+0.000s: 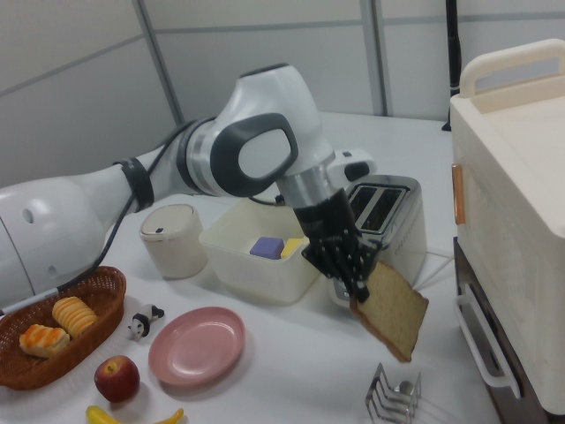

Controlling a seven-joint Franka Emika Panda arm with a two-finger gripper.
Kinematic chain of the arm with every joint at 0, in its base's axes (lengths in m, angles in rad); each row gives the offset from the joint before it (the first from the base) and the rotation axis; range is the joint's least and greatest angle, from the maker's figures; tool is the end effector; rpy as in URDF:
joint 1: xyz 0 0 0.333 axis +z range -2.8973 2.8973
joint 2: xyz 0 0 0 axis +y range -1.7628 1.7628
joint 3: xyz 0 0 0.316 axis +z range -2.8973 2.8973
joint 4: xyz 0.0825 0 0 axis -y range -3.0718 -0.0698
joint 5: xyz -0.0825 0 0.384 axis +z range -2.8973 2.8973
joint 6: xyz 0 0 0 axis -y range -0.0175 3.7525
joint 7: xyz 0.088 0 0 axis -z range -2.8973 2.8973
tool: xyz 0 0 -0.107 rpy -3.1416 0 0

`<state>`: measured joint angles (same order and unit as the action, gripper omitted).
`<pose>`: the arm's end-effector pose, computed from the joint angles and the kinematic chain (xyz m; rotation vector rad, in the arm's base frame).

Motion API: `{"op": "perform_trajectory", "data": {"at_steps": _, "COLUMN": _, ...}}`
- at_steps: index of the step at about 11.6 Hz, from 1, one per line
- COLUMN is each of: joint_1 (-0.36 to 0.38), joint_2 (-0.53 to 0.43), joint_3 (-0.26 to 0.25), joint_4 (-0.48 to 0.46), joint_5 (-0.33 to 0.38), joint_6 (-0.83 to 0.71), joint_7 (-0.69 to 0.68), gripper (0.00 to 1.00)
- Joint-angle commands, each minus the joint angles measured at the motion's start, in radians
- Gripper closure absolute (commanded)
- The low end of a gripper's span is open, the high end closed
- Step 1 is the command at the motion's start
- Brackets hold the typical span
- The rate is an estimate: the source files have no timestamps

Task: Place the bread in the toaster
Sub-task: 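Lift the bread slice up out of the metal rack, then carry the bread slice over the toaster slot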

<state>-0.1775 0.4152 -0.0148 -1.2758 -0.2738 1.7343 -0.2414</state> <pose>0.6701 -0.1536 0.5252 2.8588 0.1280 -0.0252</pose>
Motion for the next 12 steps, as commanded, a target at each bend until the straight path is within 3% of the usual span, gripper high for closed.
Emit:
{"op": "perform_trajectory", "data": {"at_steps": 1, "joint_1": 0.006, "joint_2": -0.047, "joint_3": 0.001, "joint_4": -0.014, "joint_5": 0.094, "joint_6": 0.129, "joint_7": 0.137, "gripper": 1.00}}
{"op": "perform_trajectory", "data": {"at_steps": 5, "joint_1": 0.007, "joint_2": -0.046, "joint_3": 0.003, "joint_4": -0.019, "joint_5": 0.261, "joint_6": 0.370, "joint_7": 0.243, "gripper": 1.00}}
{"op": "perform_trajectory", "data": {"at_steps": 12, "joint_1": 0.012, "joint_2": -0.020, "joint_3": 0.051, "joint_4": -0.039, "joint_5": 0.519, "joint_6": 0.640, "joint_7": 0.234, "gripper": 1.00}}
